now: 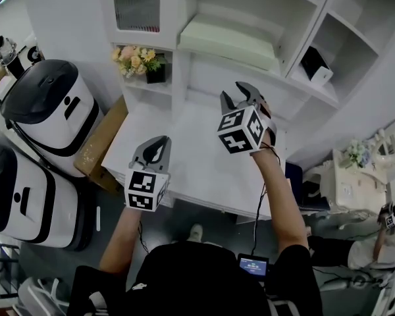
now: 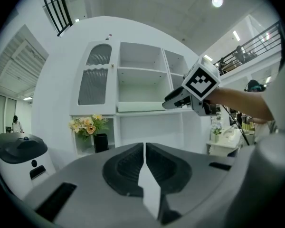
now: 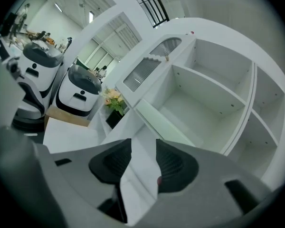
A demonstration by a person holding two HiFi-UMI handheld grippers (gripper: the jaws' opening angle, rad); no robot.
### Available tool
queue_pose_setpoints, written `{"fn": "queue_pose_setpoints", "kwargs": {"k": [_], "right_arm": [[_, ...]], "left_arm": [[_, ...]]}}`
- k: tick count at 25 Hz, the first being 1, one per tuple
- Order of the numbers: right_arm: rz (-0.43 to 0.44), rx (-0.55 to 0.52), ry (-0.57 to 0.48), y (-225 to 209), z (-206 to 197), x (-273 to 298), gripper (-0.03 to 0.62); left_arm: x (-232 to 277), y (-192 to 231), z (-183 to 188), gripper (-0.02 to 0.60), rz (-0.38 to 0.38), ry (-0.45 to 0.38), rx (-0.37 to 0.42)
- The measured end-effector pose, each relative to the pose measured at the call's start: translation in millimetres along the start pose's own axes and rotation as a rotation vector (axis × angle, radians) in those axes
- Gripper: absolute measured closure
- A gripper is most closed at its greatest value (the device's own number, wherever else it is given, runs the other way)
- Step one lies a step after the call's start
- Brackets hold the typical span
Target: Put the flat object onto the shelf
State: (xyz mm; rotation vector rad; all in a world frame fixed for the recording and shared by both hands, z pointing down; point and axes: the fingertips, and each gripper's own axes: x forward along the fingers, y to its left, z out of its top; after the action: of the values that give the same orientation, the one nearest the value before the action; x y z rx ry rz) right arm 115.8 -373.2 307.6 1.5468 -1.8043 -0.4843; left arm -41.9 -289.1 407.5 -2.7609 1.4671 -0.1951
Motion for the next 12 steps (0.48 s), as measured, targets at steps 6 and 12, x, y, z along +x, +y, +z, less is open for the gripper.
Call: {"fn": "queue_pose_setpoints", "kwargs": {"k": [6,12], "right_arm": [[-0.012,0.067,0.006,19,-10,-27,0.487],[-0.028,0.136,0.006,34,-19,-55,0.54]], "left_arm": [[-20,-4,2,0.566,-0.023,-0.009,0.006],[-37,-9,2,0.566,-0.053,-0.019,0.011]]}}
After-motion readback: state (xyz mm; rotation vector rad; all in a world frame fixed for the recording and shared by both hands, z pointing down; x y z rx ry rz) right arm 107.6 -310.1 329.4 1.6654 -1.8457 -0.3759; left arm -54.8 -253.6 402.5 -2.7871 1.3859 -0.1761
